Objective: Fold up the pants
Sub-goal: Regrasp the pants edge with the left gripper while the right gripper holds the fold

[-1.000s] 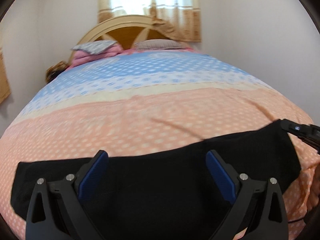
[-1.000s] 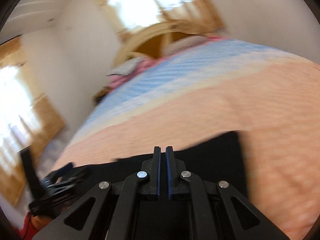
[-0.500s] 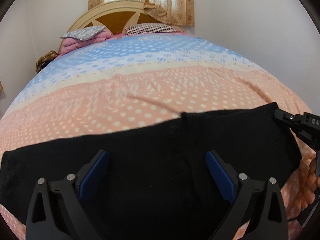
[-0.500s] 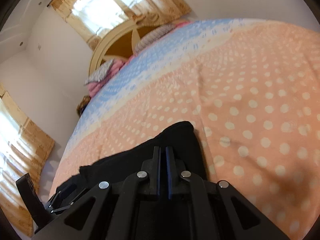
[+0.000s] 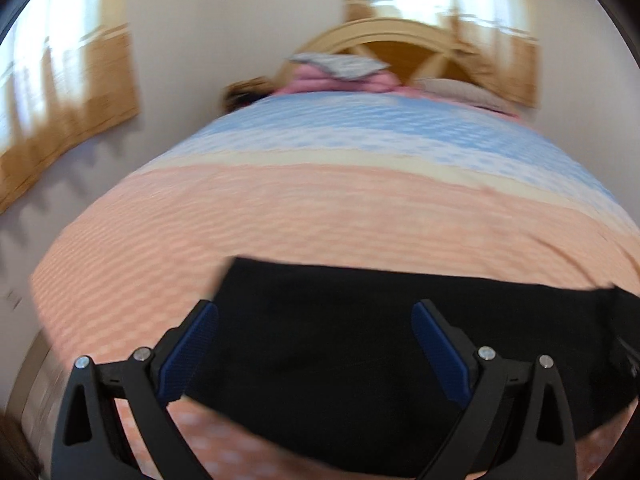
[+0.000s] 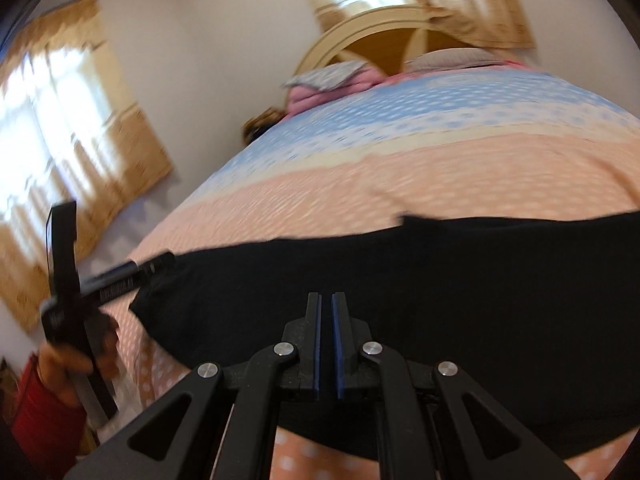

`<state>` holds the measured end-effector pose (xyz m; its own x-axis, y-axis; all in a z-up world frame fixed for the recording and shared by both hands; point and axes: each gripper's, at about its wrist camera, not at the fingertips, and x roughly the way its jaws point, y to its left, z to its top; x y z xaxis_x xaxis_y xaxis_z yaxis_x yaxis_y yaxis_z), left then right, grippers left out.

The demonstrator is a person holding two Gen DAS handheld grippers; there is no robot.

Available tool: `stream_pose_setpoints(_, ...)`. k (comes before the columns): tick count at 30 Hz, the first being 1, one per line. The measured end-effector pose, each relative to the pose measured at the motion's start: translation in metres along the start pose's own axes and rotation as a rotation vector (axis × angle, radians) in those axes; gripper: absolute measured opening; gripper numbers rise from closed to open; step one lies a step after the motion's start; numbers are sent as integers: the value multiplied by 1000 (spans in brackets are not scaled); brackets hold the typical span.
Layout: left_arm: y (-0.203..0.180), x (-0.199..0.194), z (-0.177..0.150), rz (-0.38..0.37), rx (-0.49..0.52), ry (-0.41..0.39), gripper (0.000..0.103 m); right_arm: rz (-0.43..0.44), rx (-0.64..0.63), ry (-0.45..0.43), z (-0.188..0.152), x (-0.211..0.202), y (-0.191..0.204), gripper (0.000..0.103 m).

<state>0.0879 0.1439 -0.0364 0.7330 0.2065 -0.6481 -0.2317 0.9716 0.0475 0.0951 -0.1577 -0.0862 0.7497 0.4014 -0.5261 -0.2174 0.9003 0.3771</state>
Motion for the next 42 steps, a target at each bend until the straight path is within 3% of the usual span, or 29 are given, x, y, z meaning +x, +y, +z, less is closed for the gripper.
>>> stream_pose_setpoints(6,46,26,-10,106,-117,69,100,-2,-52,116,-19,37,23,6)
stream_pose_setpoints(11,53,45,-24,81,-175,151,100,1,-14,117,-24,42,17,6)
stream_pose_setpoints(15,47,50,-32,12,-217,180,96,-15,-15,117,-24,45,20,6)
stream_pose_setpoints(18,45,51,-31,4,-209,170,94,-21,-9,119,-24,46,21,6)
stream_pose_setpoints(22,39,49,-31,-13,-182,153,79,-24,1,119,-23,46,21,6)
stream_pose_setpoints(26,29,47,-30,-49,-135,132,49,-35,-4,120,-23,46,23,6)
stream_pose_setpoints(37,18,55,-23,-58,-109,125,32,-31,8,118,-23,45,20,6)
stream_pose_setpoints(42,44,47,-20,-188,-239,130,27,-29,8,119,-23,45,20,6)
